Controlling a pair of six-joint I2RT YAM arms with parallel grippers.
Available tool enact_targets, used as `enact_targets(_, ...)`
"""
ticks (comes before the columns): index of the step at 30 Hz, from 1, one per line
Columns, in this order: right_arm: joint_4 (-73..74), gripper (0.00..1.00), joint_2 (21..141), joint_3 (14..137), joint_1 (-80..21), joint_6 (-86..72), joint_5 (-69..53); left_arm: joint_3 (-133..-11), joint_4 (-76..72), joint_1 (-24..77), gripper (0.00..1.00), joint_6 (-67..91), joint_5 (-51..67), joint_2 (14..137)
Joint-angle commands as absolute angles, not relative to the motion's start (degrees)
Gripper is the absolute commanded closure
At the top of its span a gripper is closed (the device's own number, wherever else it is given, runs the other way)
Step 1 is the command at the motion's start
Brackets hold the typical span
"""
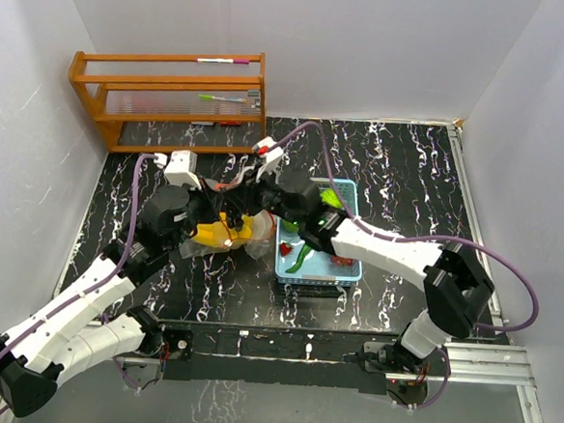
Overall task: Place the food in the zip-top bag and seal the zipper
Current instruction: Place the fake fruit in the zipper food storage bag, then pick up the fake fruit from the bin.
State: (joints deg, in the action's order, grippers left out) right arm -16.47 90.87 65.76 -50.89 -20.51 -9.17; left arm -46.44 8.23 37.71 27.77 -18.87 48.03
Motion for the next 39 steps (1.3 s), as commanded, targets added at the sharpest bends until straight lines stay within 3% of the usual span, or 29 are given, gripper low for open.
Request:
enact_targets(1, -17.9, 0.92, 93.6, 70.4, -56.1, -13.8, 14.1, -46.6, 5.1, 37.9, 1.00, 29.5, -15.7, 47.8)
enact_targets(9, -23.9, 0.90, 98.5, 70.5, -57.5, -20.9, 26.5, -45.9, 4.1, 37.9, 1.00, 31.5, -13.5, 48.5)
enact_targets(11, -23.4, 0.77, 98.0, 70.1, -57.5, -20.8, 24.7, -45.9, 4.7, 37.9, 1.00, 31.2, -14.0, 48.2)
enact_targets(14, -23.5, 0.50, 94.7, 67.8, -57.7, -20.7, 22.4, -45.8, 5.1, 37.9, 1.00, 30.5, -15.2, 47.7)
enact_targets(18, -21.0, 0.33, 88.5, 65.3, -57.7, -20.0, 18.9, -45.6, 5.7, 37.9, 1.00, 30.0, -17.0, 47.7)
enact_targets(23, -12.8, 0.31, 79.5, 61.3, -57.7, -19.9, 18.3, -45.7, 7.0, 37.9, 1.00, 29.8, -20.2, 48.2)
enact_targets(28, 8.1, 0.25, 72.9, 59.5, -56.6, -25.5, 30.9, -46.1, 6.7, 37.9, 1.00, 29.6, -20.4, 47.8)
enact_targets(32, 28.3, 0.25, 74.8, 61.1, -52.1, -32.1, 32.6, -46.0, 6.0, 37.9, 1.00, 29.2, -20.1, 47.4)
enact_targets(39, 43.7, 0.23, 81.4, 61.3, -51.5, -38.7, 33.7, -45.7, 5.9, 37.9, 1.00, 29.3, -19.8, 47.6)
